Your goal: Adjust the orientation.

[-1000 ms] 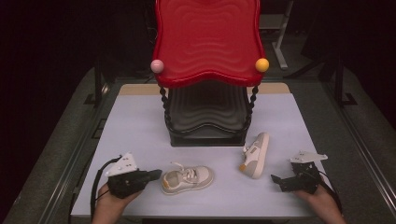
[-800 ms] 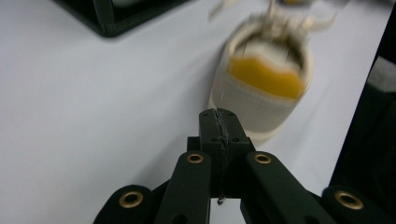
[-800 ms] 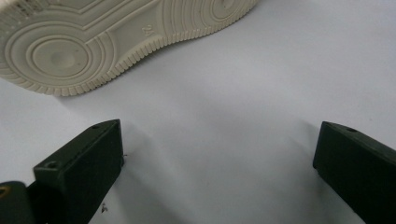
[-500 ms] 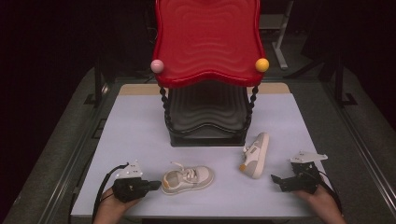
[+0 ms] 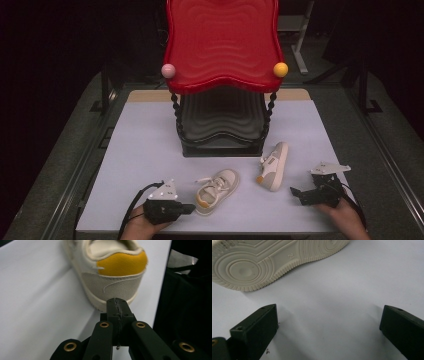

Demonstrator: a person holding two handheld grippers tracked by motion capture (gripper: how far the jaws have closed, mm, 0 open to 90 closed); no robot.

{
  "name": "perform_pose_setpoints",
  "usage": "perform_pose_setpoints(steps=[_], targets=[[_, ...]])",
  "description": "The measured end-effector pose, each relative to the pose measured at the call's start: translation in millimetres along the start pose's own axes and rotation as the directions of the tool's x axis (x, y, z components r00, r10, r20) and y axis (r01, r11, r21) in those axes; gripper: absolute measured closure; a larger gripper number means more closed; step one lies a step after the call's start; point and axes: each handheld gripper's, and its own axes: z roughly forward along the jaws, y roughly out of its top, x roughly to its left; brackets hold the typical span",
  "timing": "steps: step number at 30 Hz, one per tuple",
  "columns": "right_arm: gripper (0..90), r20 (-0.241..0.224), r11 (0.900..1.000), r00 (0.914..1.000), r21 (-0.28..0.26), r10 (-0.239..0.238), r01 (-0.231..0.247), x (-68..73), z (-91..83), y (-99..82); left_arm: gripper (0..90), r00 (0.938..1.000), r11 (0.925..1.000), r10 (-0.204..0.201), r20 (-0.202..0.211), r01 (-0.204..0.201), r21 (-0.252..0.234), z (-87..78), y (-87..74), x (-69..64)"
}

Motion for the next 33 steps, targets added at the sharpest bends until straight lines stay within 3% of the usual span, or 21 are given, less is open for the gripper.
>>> perform_pose_setpoints(steps=[7,9,15,20,23,27,33], targets=[[1.0,-0.001,1.0000,1.0000,0.001,-0.001,0.001,-0.3,0.1,0.2,90.0,0.9974,0.9993,0.032,0.065,-0.031,-0.018,31.6,20.4,-6.8],[1.1,0.000,1.0000,1.0000,0.000,-0.002,0.002,-0.2,0.1,0.0,90.0,0.9954,0.9982,0.059,0.076,-0.058,-0.019,42.6,28.7,-10.2],[1.0,0.000,1.0000,1.0000,0.000,-0.002,0.002,-0.1,0.0,0.0,90.0,0.9888,0.9940,0.108,0.103,-0.105,-0.028,68.0,46.4,-17.2],[1.1,0.000,1.0000,1.0000,-0.002,-0.004,0.004,-0.4,0.1,-0.1,90.0,0.9875,0.9927,0.115,0.108,-0.110,-0.049,85.0,56.6,-19.4],[1.1,0.001,1.0000,1.0000,-0.003,-0.004,0.004,-0.1,0.0,-0.3,90.0,0.9864,0.9916,0.124,0.107,-0.120,-0.049,85.0,59.3,-22.0],[1.1,0.001,1.0000,1.0000,-0.004,-0.004,0.004,-0.2,-0.1,-0.3,87.3,0.9885,0.9908,0.114,0.100,-0.105,-0.086,74.5,66.5,-25.8],[1.1,0.001,1.0000,1.0000,-0.003,-0.004,0.004,0.0,-0.1,-0.4,82.0,0.9898,0.9808,0.121,0.075,-0.108,-0.163,51.7,83.7,-30.8]])
